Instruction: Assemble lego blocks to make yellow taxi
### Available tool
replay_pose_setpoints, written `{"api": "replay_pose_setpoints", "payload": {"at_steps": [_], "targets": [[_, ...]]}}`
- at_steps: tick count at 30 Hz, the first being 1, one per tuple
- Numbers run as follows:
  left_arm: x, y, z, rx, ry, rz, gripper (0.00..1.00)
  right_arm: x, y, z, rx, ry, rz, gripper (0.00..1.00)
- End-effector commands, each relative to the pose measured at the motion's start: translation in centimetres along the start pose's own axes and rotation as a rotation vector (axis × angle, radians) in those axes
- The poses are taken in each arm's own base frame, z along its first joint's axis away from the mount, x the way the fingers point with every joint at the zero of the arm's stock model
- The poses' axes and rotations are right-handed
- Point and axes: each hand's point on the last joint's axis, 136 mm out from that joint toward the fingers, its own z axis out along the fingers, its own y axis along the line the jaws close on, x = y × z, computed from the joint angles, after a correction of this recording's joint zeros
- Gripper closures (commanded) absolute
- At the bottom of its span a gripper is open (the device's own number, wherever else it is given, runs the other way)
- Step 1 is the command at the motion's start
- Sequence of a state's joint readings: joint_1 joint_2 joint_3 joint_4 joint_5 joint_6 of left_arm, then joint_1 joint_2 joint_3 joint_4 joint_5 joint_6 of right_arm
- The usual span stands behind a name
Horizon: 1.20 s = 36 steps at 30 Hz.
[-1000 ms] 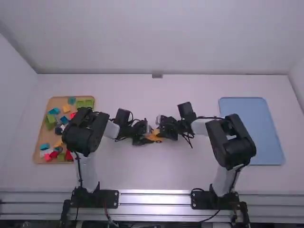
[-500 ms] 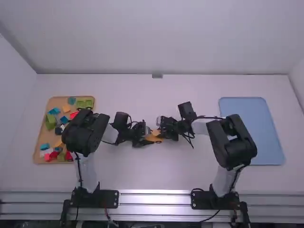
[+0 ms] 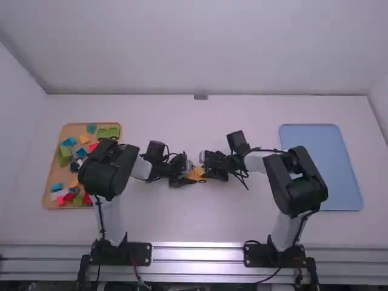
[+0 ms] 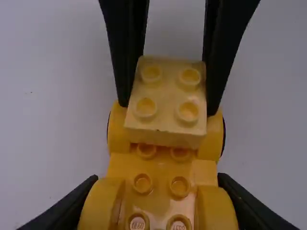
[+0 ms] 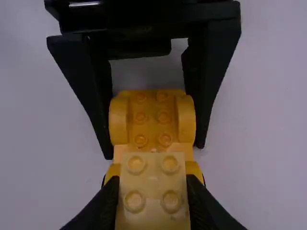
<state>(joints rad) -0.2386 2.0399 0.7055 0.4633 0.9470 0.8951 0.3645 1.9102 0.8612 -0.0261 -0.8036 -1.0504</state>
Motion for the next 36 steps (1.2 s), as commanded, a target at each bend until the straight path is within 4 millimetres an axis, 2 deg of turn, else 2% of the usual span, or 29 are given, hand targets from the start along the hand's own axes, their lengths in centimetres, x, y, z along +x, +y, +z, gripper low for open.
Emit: {"api": "replay_pose_setpoints", "payload": {"at_steps": [1,5,8,10,11,15,19,21,24,26,28,29,30,31,36], "targets": [[3.7,-0.8,0.4,-0.022,0.139,-0.116,0.67,0.1,0.0,0.1,0.014,0.042,-0.007,0.91],[3.9,-1.1,0.4,-0.009,0.147,-0.096,0.69,0.3,-0.3,0.1,0.029,0.054,0.018,0.88],[4.0,-1.2,0.4,-0.011,0.146,-0.095,0.69,0.1,-0.3,0.1,0.026,0.041,0.008,0.8],[4.1,-1.4,0.4,-0.012,0.145,-0.095,0.69,-0.2,-0.3,0.1,0.022,0.027,0.004,0.68],[4.1,-1.4,0.4,-0.015,0.143,-0.092,0.7,-0.2,-0.4,0.1,0.026,0.026,0.012,0.57],[4.2,-1.6,0.3,-0.015,0.143,-0.09,0.7,-1.1,-0.5,0.1,0.021,-0.019,0.016,0.38],[4.2,-1.6,0.4,-0.015,0.143,-0.09,0.7,-2.2,-0.6,-0.6,0.017,-0.073,0.001,0.34],[4.1,-1.5,0.4,-0.017,0.141,-0.086,0.7,-2.8,-0.7,-1.8,0.021,-0.098,0.006,0.34],[4.1,-1.4,0.4,-0.021,0.138,-0.082,0.7,-2.8,-0.6,-3.1,0.029,-0.098,-0.019,0.38],[4.0,-1.3,0.4,-0.025,0.136,-0.077,0.7,-2.4,-0.5,-3.8,0.028,-0.096,-0.018,0.48],[4.0,-1.3,0.4,-0.024,0.135,-0.075,0.71,-1.7,-0.5,-4.1,0.029,-0.077,0.001,0.67],[3.9,-1.2,0.4,-0.027,0.134,-0.072,0.7,-1.0,-0.4,-4.1,0.03,-0.055,0.025,0.86],[3.9,-1.2,0.4,-0.027,0.134,-0.072,0.7,-1.0,-0.4,-4.1,0.03,-0.055,0.025,0.86],[3.9,-1.2,0.4,-0.029,0.132,-0.071,0.71,-0.4,-0.2,-3.9,0.03,-0.034,0.038,0.99],[3.8,-1.1,0.4,-0.029,0.131,-0.071,0.72,0.7,0.2,-2.6,0.052,0.019,0.075,1.0]]}}
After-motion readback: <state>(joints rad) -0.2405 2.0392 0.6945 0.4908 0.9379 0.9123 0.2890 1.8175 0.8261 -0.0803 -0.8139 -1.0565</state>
